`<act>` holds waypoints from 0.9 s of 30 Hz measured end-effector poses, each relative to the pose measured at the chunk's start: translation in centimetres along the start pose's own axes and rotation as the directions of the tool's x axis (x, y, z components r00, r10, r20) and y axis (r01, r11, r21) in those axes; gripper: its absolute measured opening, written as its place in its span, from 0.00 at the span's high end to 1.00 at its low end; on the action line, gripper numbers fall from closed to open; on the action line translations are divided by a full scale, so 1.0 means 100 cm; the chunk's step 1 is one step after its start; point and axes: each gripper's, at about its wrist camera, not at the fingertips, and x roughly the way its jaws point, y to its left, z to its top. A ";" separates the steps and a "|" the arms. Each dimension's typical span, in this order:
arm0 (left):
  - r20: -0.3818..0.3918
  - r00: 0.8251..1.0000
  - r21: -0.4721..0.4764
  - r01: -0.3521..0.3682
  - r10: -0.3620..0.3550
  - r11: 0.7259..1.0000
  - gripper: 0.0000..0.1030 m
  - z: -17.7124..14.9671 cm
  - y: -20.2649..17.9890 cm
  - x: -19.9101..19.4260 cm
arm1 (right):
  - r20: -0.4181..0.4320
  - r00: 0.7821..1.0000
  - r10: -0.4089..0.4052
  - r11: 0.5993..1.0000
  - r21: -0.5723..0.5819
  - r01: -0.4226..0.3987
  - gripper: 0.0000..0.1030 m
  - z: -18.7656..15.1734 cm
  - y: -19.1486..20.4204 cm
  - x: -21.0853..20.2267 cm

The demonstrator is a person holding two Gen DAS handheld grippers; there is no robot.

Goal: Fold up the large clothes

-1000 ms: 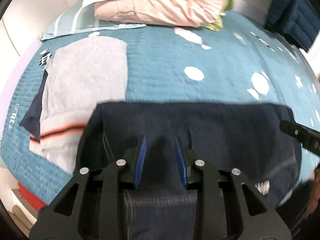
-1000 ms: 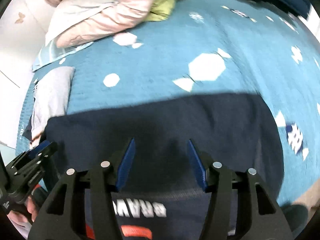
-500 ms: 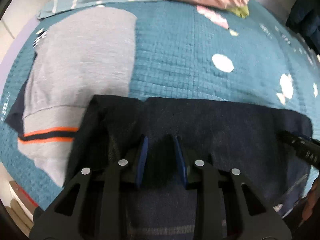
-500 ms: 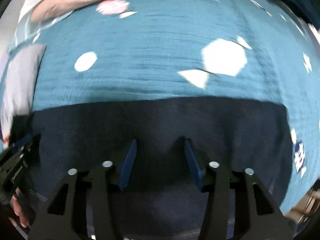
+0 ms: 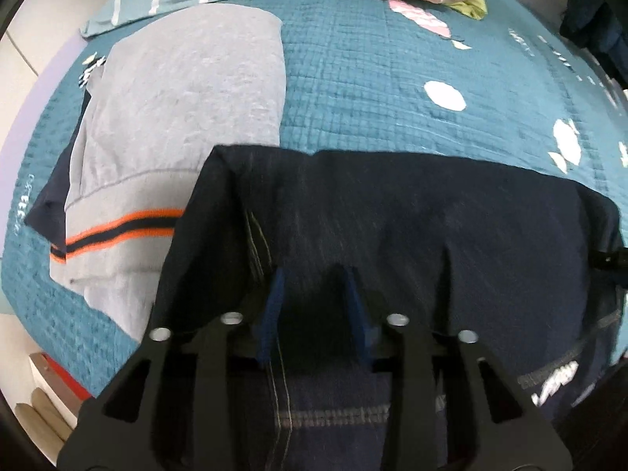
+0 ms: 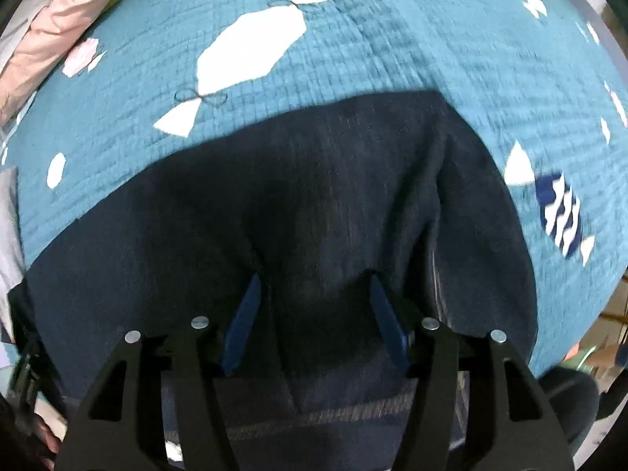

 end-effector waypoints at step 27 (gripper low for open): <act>-0.030 0.997 -0.087 0.074 -0.077 0.993 0.20 -0.115 0.014 -0.070 | 0.103 0.985 0.137 0.954 0.255 -0.160 0.09 -0.094 -0.170 -0.047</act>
